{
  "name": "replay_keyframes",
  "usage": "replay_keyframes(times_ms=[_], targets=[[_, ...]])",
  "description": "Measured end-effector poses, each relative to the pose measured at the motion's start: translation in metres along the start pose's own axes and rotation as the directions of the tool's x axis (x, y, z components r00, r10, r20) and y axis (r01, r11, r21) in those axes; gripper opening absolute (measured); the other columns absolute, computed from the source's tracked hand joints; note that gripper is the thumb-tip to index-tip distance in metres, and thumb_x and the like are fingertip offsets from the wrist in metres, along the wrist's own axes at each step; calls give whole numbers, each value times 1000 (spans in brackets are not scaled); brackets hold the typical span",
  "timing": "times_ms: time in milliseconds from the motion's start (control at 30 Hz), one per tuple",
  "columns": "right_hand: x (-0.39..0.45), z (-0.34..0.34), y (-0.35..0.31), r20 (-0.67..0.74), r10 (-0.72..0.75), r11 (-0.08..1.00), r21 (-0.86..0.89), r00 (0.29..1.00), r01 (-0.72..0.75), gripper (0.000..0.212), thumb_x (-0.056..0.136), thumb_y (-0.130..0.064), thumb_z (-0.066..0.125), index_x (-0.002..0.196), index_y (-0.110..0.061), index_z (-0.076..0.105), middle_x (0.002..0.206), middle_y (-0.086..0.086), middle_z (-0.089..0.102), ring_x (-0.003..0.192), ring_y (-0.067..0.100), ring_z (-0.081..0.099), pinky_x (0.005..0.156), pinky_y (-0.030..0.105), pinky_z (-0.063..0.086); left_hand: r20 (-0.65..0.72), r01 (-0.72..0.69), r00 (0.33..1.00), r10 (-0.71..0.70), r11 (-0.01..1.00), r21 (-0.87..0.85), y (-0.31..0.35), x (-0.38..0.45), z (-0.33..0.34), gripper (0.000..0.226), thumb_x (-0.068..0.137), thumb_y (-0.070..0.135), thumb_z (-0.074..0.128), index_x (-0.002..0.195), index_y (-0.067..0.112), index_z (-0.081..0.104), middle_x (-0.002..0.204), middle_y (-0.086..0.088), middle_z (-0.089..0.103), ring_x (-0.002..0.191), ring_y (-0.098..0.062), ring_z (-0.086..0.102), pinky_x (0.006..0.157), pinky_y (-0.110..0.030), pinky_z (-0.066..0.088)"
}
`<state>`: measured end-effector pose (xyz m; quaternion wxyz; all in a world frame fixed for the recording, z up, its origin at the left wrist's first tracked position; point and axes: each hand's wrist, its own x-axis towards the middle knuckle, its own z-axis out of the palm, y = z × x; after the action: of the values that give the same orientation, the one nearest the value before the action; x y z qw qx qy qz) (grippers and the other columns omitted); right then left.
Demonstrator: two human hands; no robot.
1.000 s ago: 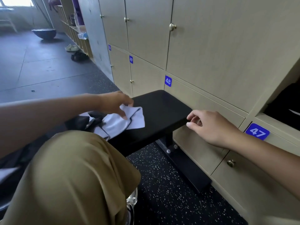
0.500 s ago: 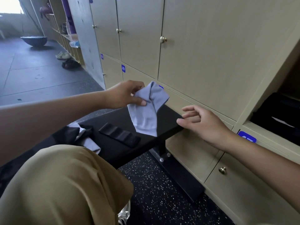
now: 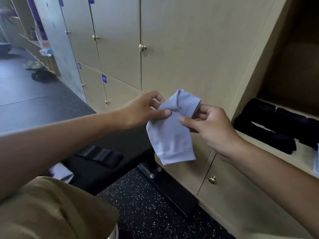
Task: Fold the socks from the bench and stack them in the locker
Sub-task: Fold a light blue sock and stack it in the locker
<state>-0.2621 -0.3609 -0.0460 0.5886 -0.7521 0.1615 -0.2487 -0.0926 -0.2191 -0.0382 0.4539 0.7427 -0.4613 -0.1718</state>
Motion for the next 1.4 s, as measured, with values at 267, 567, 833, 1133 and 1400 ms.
replay_keyframes(times_ms=[267,567,833,1133,1400], targets=[[-22,-50,-1,-72,240,935,284,968,-211,18,93,-3,67,111,-3,71,104,8,78,97,20,76,88,30,61,-90,-94,990,108,984,151,7,-11,36,32,86,41,78,102,28,54,102,12,64,84,-10,65,78,-25,52],[-35,-79,0,-115,343,817,527,932,-236,27,95,0,61,122,4,65,112,17,75,105,24,73,93,30,58,280,-359,918,281,890,282,43,-24,88,110,70,75,70,157,45,11,155,39,10,142,18,13,105,-10,26],[-36,-80,-6,-182,340,788,591,923,-174,21,94,3,61,115,3,67,107,17,76,99,24,75,87,30,60,290,-438,891,348,827,352,42,-10,124,113,86,70,63,161,31,-12,163,25,-1,150,5,9,115,-10,12],[-38,-100,1,-348,323,915,353,880,-196,11,96,-2,63,104,-5,70,92,9,78,81,18,75,75,26,62,157,-246,954,257,965,-87,42,-3,125,21,107,47,38,123,37,49,108,8,62,94,-10,59,89,-31,50],[-49,-123,3,-409,123,951,-213,904,-225,9,94,-11,68,102,-13,73,90,4,79,85,20,76,82,39,60,78,220,975,-206,901,-375,32,12,108,40,105,50,45,130,18,43,120,-13,62,101,-28,71,82,-54,63]])
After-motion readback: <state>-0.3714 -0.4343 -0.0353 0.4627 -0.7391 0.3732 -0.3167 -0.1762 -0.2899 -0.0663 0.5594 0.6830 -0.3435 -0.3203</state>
